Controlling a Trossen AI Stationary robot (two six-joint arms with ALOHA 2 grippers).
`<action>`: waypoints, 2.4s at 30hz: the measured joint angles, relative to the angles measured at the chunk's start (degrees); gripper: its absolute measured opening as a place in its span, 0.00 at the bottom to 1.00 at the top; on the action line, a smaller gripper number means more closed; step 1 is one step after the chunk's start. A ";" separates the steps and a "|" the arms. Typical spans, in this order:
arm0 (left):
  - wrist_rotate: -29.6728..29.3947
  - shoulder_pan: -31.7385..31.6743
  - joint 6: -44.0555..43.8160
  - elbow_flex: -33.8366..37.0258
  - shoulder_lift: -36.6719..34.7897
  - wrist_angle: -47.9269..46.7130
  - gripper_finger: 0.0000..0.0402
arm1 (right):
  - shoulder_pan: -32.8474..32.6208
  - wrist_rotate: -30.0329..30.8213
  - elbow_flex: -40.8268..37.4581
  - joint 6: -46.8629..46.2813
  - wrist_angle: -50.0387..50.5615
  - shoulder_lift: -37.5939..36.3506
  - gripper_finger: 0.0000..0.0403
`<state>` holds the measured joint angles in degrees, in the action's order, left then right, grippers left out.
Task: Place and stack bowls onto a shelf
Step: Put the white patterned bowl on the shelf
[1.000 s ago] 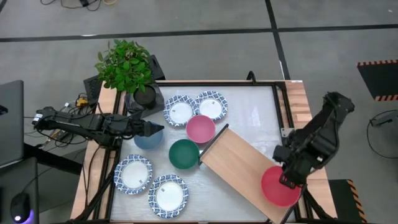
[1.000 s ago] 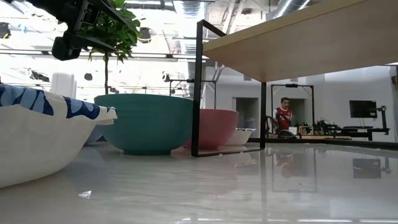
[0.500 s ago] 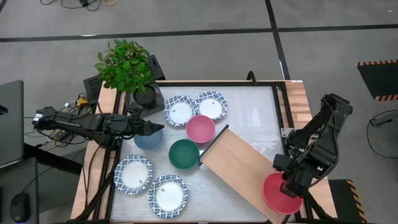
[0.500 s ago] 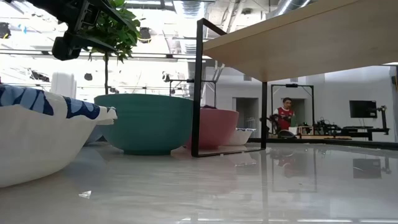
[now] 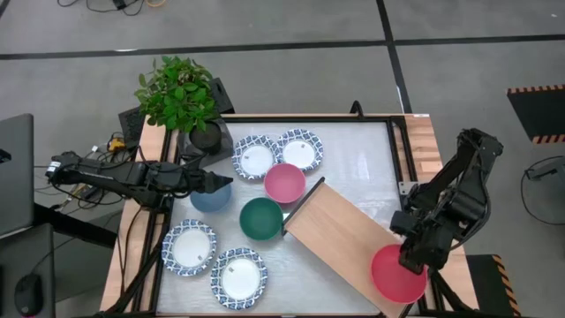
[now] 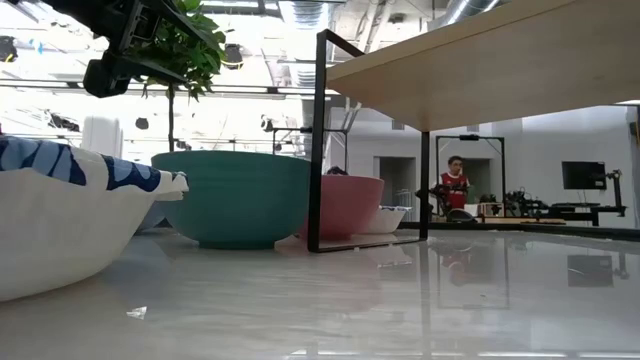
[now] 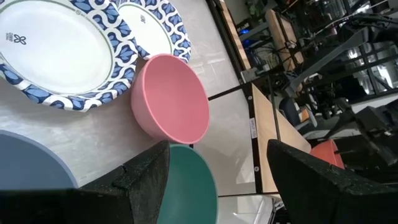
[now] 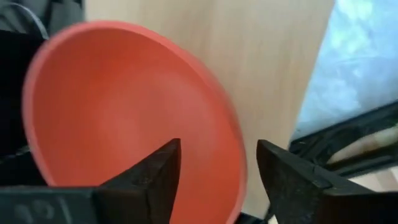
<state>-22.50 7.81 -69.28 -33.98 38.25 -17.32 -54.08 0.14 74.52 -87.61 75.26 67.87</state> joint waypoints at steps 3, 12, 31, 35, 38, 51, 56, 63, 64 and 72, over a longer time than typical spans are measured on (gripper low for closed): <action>0.00 0.00 0.02 0.00 -0.01 0.02 0.63 | 0.55 0.00 0.00 -0.07 -2.94 -2.36 0.59; 0.04 -0.02 1.41 0.00 -0.01 0.02 0.63 | 6.23 5.94 0.11 -5.04 -5.94 -12.69 0.58; 1.94 -0.04 1.18 0.00 -0.01 0.31 0.63 | 55.66 24.70 0.20 25.22 -12.36 -10.33 0.58; 3.22 -0.04 1.13 0.00 -0.01 0.31 0.63 | 63.12 20.81 0.15 32.73 -15.55 -2.66 0.58; 3.26 -0.04 1.27 0.00 -0.01 0.28 0.63 | 67.62 19.53 0.15 38.11 -18.09 3.01 0.58; 3.19 -0.04 2.62 0.00 -0.01 0.24 0.63 | 77.56 11.80 0.13 42.15 -23.07 22.02 0.60; 3.19 -0.04 2.62 0.00 -0.01 0.22 0.63 | 78.34 11.26 0.13 43.60 -26.20 27.61 0.62; 3.17 -0.04 2.58 0.00 -0.03 0.06 0.63 | 80.93 5.70 0.13 45.64 -29.87 34.75 0.62; 3.17 -0.04 2.57 0.00 -0.03 0.02 0.63 | 81.32 5.64 0.13 45.65 -29.91 35.51 0.62; 2.46 0.00 2.44 0.00 -0.02 -0.02 0.63 | 83.57 2.78 0.00 45.83 -32.96 39.83 0.62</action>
<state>-20.04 7.81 -66.83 -33.98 38.23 -17.34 29.49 2.92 74.52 -41.78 42.30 107.70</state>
